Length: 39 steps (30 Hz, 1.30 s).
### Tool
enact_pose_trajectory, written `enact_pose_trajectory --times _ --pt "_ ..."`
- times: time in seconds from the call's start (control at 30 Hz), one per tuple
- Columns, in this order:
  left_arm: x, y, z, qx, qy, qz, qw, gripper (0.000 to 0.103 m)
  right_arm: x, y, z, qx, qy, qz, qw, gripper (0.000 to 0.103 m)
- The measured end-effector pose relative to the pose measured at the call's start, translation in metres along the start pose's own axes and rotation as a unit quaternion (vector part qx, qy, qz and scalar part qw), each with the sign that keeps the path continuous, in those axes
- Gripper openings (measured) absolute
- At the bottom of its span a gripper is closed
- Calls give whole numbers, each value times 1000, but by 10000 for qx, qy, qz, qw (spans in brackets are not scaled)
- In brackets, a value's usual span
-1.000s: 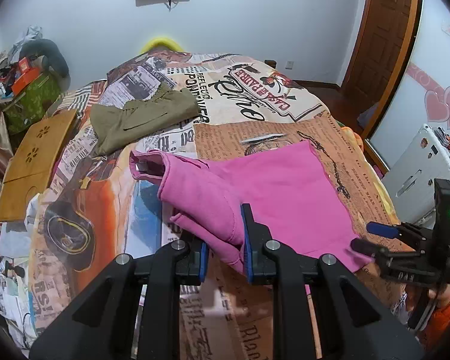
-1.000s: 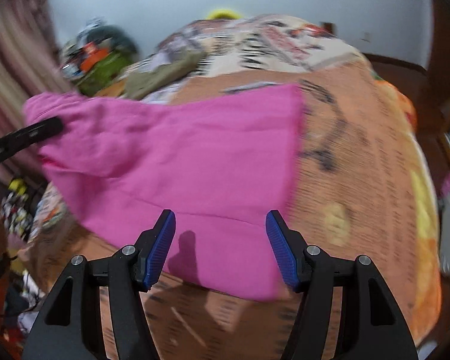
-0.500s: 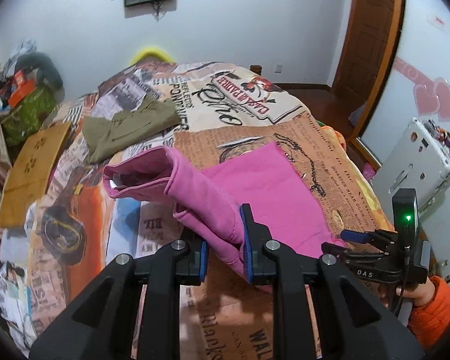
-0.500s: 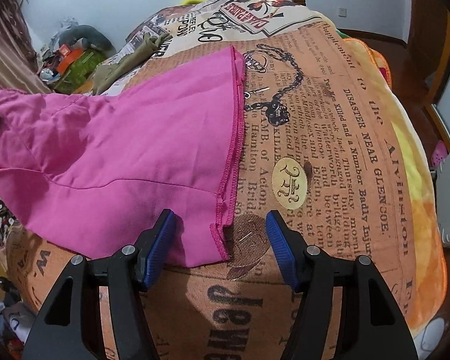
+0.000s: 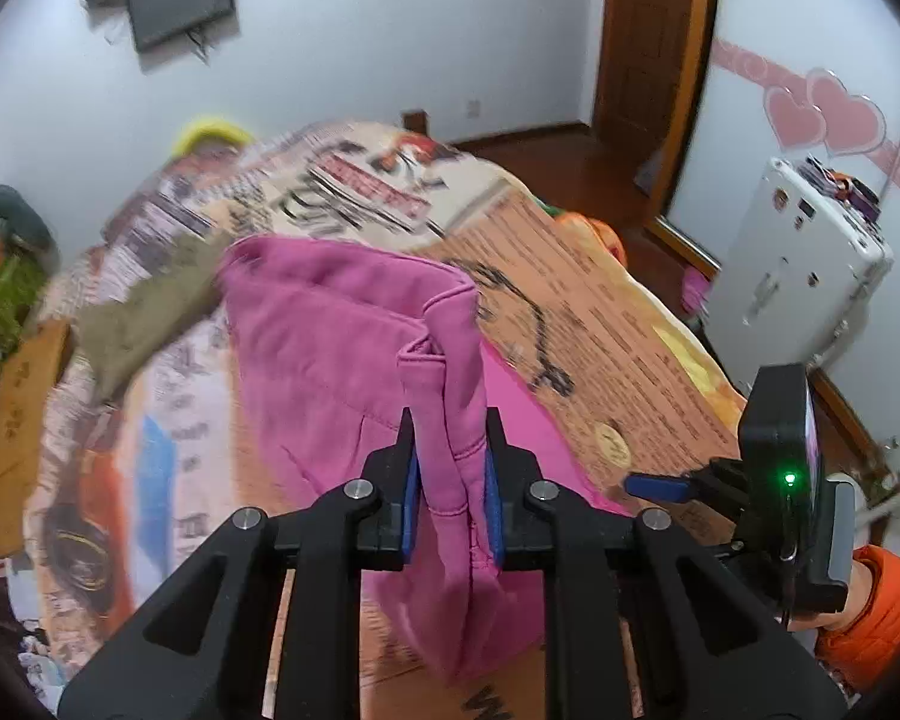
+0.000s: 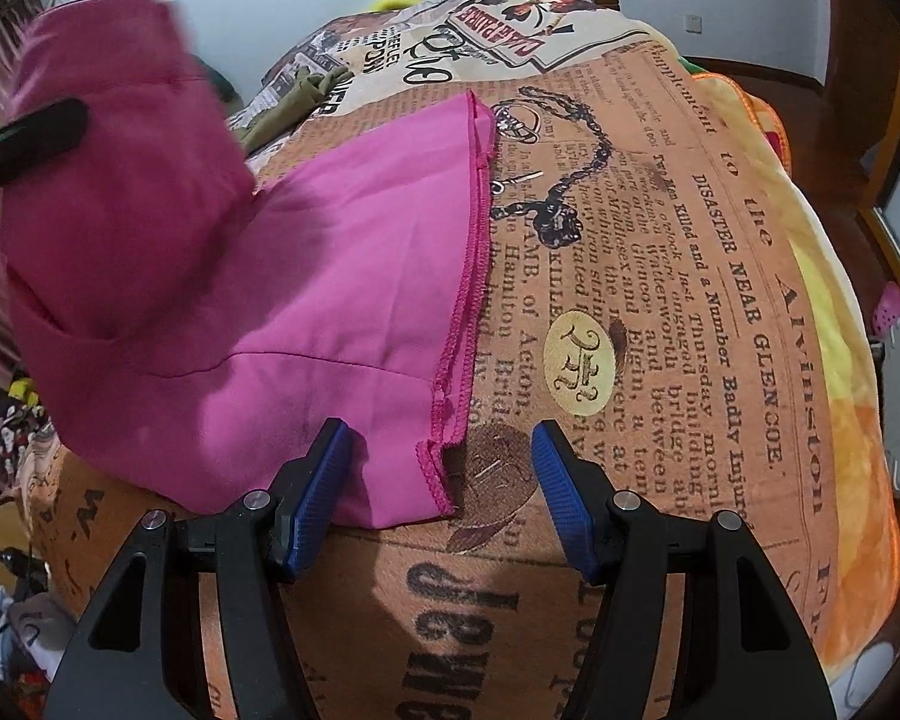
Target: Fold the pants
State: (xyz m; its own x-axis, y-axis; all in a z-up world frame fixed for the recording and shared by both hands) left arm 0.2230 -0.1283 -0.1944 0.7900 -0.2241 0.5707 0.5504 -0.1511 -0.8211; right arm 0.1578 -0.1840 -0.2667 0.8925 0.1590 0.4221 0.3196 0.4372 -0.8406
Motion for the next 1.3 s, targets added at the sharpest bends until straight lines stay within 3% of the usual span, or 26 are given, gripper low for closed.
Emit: enact_pose_trajectory --times 0.27,0.67,0.8,0.87,0.9,1.13,1.3 --pt "-14 50 -11 -846 -313 822 9925 16 -4 -9 -10 16 147 7 9999 59" --pt "-24 69 -30 -855 -61 1049 9908 16 -9 -9 -17 40 256 22 9997 59" --pt "-24 72 -31 -965 -89 1119 9890 30 -9 -9 -17 41 260 25 9997 59" --pt "-24 71 -31 -962 -157 1121 9889 57 -9 -10 -17 31 263 28 9996 59" --pt "-24 71 -30 -914 -187 1108 9895 62 -9 -10 -17 29 267 27 9996 59" --pt "-24 70 -18 -887 -507 1171 9878 64 -11 -12 -19 -16 309 4 9995 59" --pt "-19 49 -12 -899 -610 950 9895 64 -12 -16 -20 -71 330 -2 9994 59"
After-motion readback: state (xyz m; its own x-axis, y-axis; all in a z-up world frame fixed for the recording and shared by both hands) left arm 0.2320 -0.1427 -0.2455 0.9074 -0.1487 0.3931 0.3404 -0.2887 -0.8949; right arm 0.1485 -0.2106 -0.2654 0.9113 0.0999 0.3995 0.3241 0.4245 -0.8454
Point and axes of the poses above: each gripper's, at about its wrist camera, not at the fingertips, and y roughly the way its jaws point, z to its left, x to its top, the point moved 4 cm from there along y, roughly the way its jaws point, and after that the axes turned 4 degrees about z, right-handed, at the moved point
